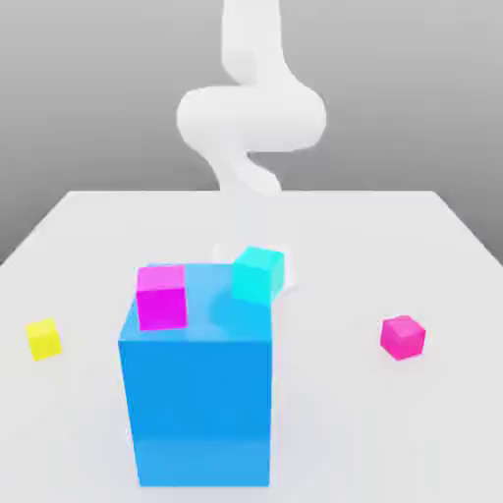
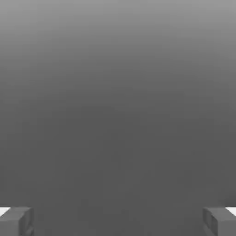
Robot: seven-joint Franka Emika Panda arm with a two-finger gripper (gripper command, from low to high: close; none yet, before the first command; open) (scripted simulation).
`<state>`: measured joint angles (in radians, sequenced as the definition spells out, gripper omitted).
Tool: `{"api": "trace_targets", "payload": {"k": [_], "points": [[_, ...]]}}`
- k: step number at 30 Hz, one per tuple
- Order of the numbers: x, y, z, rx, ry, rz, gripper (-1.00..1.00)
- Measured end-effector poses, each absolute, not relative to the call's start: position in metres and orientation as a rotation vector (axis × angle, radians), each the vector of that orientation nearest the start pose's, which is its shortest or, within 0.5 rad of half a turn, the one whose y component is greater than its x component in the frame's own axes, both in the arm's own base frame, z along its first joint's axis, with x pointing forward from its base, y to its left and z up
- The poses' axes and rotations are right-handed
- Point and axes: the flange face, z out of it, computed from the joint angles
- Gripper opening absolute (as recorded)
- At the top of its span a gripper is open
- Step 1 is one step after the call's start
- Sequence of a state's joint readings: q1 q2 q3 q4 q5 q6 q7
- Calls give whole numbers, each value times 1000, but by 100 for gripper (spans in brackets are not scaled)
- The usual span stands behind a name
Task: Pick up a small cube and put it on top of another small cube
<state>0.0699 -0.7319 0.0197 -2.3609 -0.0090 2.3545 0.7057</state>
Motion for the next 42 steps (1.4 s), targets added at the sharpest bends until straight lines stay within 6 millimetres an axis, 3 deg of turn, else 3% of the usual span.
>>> {"api": "trace_targets", "payload": {"k": [5,10,13,17,23,26,34,35,42], "points": [[400,113,552,-2851,315,-803,0],[386,180,444,-2976,-225,-617,0],[362,212,382,-2987,-562,-494,0],[315,241,305,-2926,-1011,-320,0],[222,253,208,-2673,-1646,-47,0],[207,256,185,-2614,-1742,-10,0],[206,254,136,-2610,-1746,-3,0],[206,253,130,-2609,-1747,-1,-100],[205,252,129,-2610,-1748,0,-100]]}}
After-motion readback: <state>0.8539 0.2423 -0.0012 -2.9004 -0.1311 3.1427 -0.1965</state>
